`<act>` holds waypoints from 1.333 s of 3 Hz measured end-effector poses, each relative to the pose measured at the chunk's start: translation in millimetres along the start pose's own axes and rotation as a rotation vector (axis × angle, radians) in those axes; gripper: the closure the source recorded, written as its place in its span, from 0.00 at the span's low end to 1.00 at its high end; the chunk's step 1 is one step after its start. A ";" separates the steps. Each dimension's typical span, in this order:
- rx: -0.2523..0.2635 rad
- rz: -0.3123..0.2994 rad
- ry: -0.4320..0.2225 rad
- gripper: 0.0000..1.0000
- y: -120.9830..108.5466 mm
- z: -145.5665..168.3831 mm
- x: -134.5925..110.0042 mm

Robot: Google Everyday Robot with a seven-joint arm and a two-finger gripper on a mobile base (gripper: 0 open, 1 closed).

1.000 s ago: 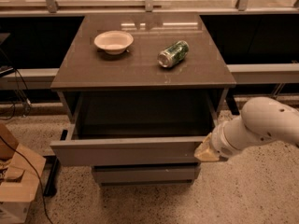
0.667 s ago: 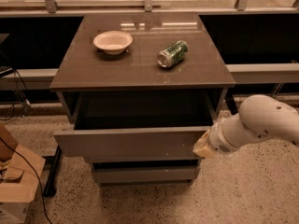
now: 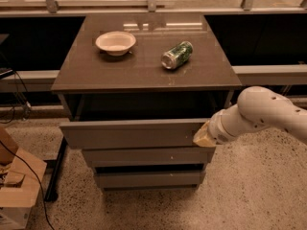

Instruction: Close top drawer

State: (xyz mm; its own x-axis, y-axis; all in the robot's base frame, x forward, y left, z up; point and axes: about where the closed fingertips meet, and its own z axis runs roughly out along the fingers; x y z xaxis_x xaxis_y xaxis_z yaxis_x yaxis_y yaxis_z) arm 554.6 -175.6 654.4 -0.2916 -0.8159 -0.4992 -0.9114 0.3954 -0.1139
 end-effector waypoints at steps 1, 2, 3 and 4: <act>0.018 -0.016 -0.010 0.59 -25.9 8.9 -12.6; 0.034 -0.035 -0.016 0.35 -46.5 15.2 -25.3; 0.032 -0.035 -0.017 0.14 -45.5 16.2 -25.6; 0.028 -0.036 -0.016 0.00 -44.5 17.8 -25.8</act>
Offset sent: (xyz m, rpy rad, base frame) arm 0.0850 0.0121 0.0122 -0.0130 -0.0840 0.0221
